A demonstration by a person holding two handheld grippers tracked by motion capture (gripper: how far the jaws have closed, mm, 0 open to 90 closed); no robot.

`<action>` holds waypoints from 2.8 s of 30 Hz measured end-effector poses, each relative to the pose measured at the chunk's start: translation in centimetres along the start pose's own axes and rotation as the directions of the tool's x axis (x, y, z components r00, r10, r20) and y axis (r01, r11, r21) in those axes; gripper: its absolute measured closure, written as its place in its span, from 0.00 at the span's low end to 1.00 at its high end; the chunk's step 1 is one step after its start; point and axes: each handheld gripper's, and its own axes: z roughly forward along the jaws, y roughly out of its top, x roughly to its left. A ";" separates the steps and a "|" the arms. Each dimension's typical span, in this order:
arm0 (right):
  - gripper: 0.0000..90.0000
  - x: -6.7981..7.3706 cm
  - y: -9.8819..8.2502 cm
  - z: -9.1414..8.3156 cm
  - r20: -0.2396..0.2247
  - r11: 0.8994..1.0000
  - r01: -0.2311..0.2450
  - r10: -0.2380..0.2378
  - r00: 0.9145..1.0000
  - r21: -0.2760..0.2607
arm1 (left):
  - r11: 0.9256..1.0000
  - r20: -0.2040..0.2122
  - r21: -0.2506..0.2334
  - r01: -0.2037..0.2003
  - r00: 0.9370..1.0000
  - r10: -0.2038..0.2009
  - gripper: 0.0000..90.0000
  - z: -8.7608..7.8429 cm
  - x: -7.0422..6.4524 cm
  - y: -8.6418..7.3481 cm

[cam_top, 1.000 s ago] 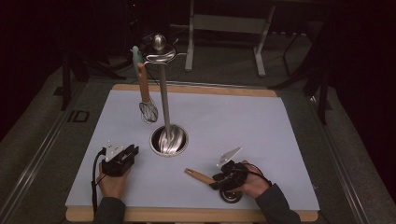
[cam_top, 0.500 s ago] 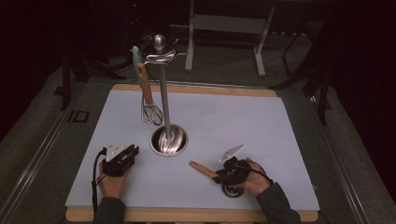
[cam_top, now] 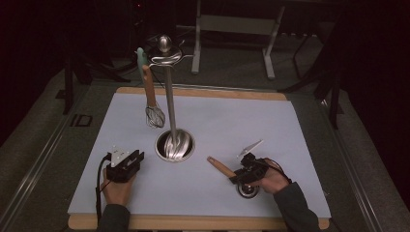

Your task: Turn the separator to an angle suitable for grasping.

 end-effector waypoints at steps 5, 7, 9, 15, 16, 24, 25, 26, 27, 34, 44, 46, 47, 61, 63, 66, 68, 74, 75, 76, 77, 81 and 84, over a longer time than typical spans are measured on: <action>0.71 0.3 0.7 0.1 -0.015 0.999 0.013 -0.013 1.000 0.049 | 1.000 0.003 0.000 0.002 1.000 -0.002 0.82 0.0 0.0 0.0; 0.71 0.5 1.0 0.2 -0.024 0.997 0.033 -0.031 0.999 0.064 | 1.000 0.003 -0.001 0.002 1.000 -0.002 0.82 0.0 0.0 0.0; 0.71 0.8 1.2 0.3 -0.048 0.996 0.048 -0.045 0.998 0.077 | 1.000 0.004 -0.001 0.003 1.000 -0.003 0.82 0.0 0.0 0.0; 0.75 1.1 2.0 0.7 -0.034 0.987 0.076 -0.072 0.997 0.141 | 1.000 0.005 -0.001 0.003 1.000 -0.003 0.82 0.0 0.0 0.0; 0.76 1.1 2.1 0.8 -0.029 0.985 0.083 -0.079 0.996 0.153 | 1.000 0.005 -0.001 0.004 1.000 -0.004 0.82 0.0 0.0 0.0; 0.79 2.5 3.5 1.1 0.000 0.967 0.128 -0.131 0.991 0.218 | 1.000 0.006 0.000 0.003 1.000 -0.003 0.82 0.0 0.0 0.0; 0.79 2.5 3.6 1.3 0.003 0.966 0.130 -0.134 0.991 0.223 | 1.000 0.007 0.001 0.002 1.000 -0.002 0.81 0.0 0.1 0.0; 0.78 2.6 3.9 1.5 0.004 0.964 0.135 -0.139 0.990 0.231 | 1.000 0.007 0.001 0.002 1.000 -0.002 0.82 0.0 0.1 0.0; 0.78 2.7 4.0 1.6 0.007 0.961 0.135 -0.141 0.990 0.240 | 1.000 0.006 0.003 0.002 1.000 -0.002 0.81 0.0 0.0 0.0; 0.77 3.1 5.4 2.3 0.012 0.928 0.143 -0.156 0.988 0.344 | 1.000 0.005 0.004 0.002 1.000 -0.002 0.81 0.1 0.0 0.0; 0.78 2.9 5.5 2.3 0.001 0.936 0.143 -0.151 0.988 0.320 | 1.000 0.006 0.006 0.004 1.000 -0.004 0.81 0.1 0.0 0.0; 0.79 3.0 5.4 2.3 0.008 0.941 0.141 -0.151 0.989 0.307 | 1.000 0.007 0.007 0.005 1.000 -0.005 0.81 0.1 0.0 0.0; 0.79 2.9 5.4 2.3 0.005 0.945 0.141 -0.149 0.989 0.296 | 1.000 0.007 0.007 0.005 1.000 -0.005 0.81 0.1 0.0 0.0; 0.79 3.3 5.7 0.6 0.053 0.990 0.116 -0.120 0.991 0.075 | 1.000 0.008 0.004 0.004 1.000 -0.005 0.81 0.1 0.0 0.0; 0.79 3.4 5.7 0.2 0.063 0.994 0.103 -0.105 0.992 0.043 | 1.000 0.008 0.004 0.005 1.000 -0.005 0.81 0.1 0.1 0.0; 0.79 3.5 5.7 -0.3 0.083 0.996 0.092 -0.090 0.992 -0.011 | 1.000 0.010 0.005 0.006 1.000 -0.006 0.81 0.1 0.1 0.0; 0.79 3.5 5.7 -0.7 0.101 0.996 0.078 -0.072 0.992 -0.052 | 1.000 0.011 0.007 0.007 1.000 -0.007 0.81 0.1 0.1 0.0; 0.79 3.8 5.7 -1.7 0.128 0.984 0.078 -0.058 0.990 -0.162 | 1.000 0.012 0.006 0.008 1.000 -0.008 0.81 0.1 0.1 0.0; 0.79 4.0 5.7 -1.7 0.124 0.983 0.083 -0.063 0.990 -0.164 | 1.000 0.012 0.006 0.008 1.000 -0.008 0.81 0.1 0.1 0.0; 0.79 4.1 5.8 -1.7 0.118 0.983 0.088 -0.069 0.991 -0.161 | 1.000 0.012 0.004 0.009 1.000 -0.009 0.81 0.1 0.1 0.0; 0.79 4.2 5.8 -1.8 0.121 0.982 0.091 -0.071 0.990 -0.166 | 1.000 0.011 0.004 0.009 1.000 -0.009 0.81 0.1 0.1 0.0; 0.79 4.5 5.8 -1.9 0.119 0.978 0.094 -0.073 0.990 -0.187 | 1.000 0.012 0.005 0.008 1.000 -0.008 0.81 0.1 0.1 0.0; 0.79 4.7 5.9 -2.1 0.121 0.975 0.101 -0.078 0.990 -0.200 | 1.000 0.012 0.006 0.006 1.000 -0.006 0.81 0.1 0.1 0.0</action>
